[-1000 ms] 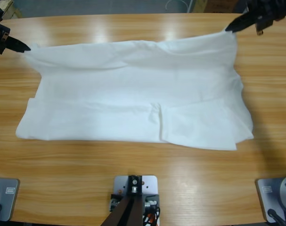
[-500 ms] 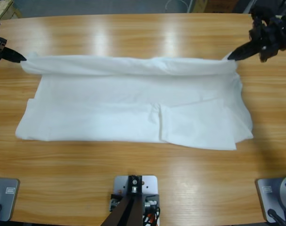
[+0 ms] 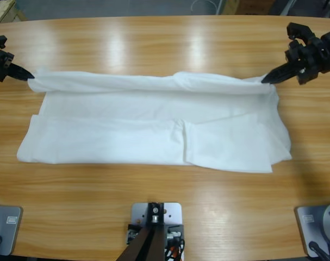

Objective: Fold clothes

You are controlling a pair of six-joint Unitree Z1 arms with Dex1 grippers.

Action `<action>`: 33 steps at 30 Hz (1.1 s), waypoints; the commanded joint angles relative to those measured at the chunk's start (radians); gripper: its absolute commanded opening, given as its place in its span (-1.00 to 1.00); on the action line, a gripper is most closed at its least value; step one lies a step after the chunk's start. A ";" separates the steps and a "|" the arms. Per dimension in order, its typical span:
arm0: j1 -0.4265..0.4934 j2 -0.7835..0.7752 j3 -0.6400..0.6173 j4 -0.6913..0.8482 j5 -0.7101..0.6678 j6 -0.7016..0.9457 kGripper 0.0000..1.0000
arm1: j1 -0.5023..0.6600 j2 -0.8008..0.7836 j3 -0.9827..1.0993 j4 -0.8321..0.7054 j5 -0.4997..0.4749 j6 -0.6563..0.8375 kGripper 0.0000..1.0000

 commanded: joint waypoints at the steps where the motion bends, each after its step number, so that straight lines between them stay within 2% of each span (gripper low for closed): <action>1: 0.010 0.106 0.027 0.029 0.026 0.002 -1.00 | -0.042 0.047 0.037 -0.003 -0.028 -0.027 -1.00; 14: 0.010 0.104 0.026 0.051 0.025 0.008 -1.00 | -0.042 0.149 0.014 0.026 -0.039 -0.024 -1.00; 15: 0.010 0.098 0.027 0.056 0.026 0.007 -0.80 | -0.042 0.155 0.014 0.028 -0.039 -0.023 -1.00; 16: 0.011 0.087 0.028 0.058 0.031 0.007 0.19 | -0.042 0.160 0.014 0.028 -0.039 -0.024 -1.00; 18: 0.026 0.059 0.028 0.061 0.050 0.005 0.67 | -0.042 0.163 0.014 0.030 -0.040 -0.025 -1.00; 19: 0.037 0.039 0.030 0.060 0.053 0.005 0.79 | -0.042 0.162 0.014 0.032 -0.040 -0.025 -1.00; 22: 0.075 -0.006 0.031 0.060 0.064 0.005 0.83 | -0.042 0.166 0.014 0.034 -0.044 -0.025 -1.00; 26: 0.081 -0.026 0.033 0.060 0.054 0.005 0.82 | -0.042 0.172 0.017 0.037 -0.051 -0.026 -1.00; 29: 0.074 -0.025 0.028 0.057 -0.028 0.031 0.82 | -0.041 0.195 0.016 0.037 -0.058 -0.025 -1.00; 30: 0.044 -0.018 0.022 0.056 -0.086 0.056 0.82 | -0.040 0.198 0.016 0.037 -0.059 -0.025 -1.00; 33: -0.096 -0.009 0.008 0.048 -0.122 0.077 0.82 | -0.038 0.207 0.014 0.036 -0.059 -0.025 -1.00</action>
